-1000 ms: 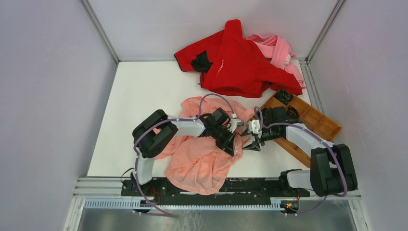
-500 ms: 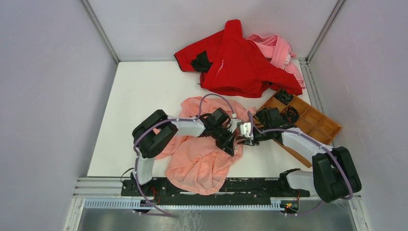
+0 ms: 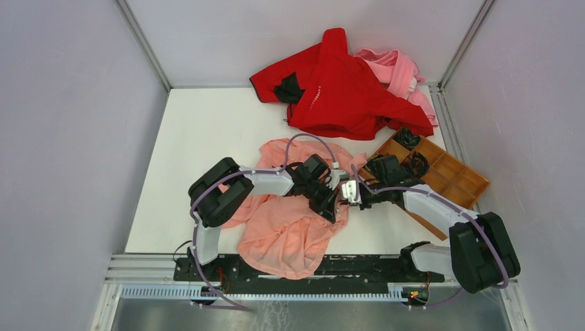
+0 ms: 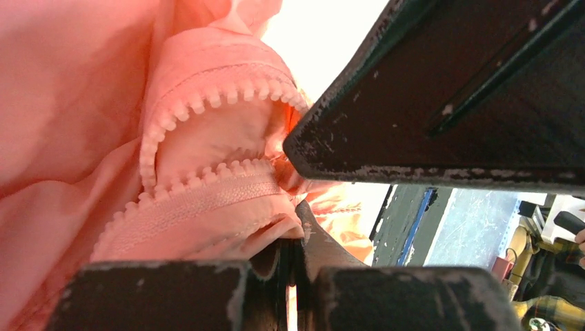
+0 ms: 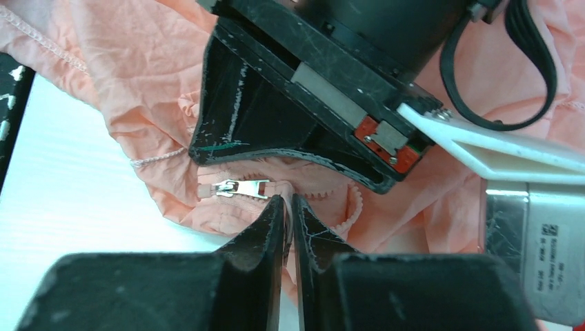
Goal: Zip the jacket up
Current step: Zip the zipper on the jacket.
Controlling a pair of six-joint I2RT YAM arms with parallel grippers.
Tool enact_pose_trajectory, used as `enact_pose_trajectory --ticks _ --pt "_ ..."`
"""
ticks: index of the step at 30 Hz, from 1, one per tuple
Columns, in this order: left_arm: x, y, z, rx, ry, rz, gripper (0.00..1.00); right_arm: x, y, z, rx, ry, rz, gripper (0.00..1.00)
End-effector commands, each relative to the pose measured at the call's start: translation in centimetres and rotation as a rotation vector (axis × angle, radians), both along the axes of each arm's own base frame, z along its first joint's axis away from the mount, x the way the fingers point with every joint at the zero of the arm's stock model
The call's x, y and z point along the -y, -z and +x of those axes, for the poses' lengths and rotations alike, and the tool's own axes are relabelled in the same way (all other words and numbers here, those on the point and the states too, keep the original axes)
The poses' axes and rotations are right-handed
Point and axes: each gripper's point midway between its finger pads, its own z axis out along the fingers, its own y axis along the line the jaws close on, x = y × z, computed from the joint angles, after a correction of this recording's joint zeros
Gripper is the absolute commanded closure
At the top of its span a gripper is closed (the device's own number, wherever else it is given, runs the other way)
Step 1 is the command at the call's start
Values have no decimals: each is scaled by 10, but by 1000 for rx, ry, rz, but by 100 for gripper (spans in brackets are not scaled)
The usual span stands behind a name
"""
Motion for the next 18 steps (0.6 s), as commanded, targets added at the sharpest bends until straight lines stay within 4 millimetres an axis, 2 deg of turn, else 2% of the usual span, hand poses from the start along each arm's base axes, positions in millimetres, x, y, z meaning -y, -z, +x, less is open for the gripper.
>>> enact_pose_trajectory --ticks 1,4,7,11,13,18 --pt "2 -15 3 68 26 -38 98 -3 -3 -7 16 -52 1 91" --pt "2 -16 7 84 4 -29 92 -1 -5 -7 31 -56 -12 100" --pt "1 -22 14 109 -44 -40 79 2 -14 -2 60 -21 -18 100" --pt "-4 -44 26 167 -155 -98 56 2 -31 3 25 45 -12 100" --pt "-10 -53 30 198 -226 -121 51 1 -35 2 -19 60 -11 100" --pt "-25 -89 39 276 -403 -228 42 -2 -34 -3 -83 76 11 100"
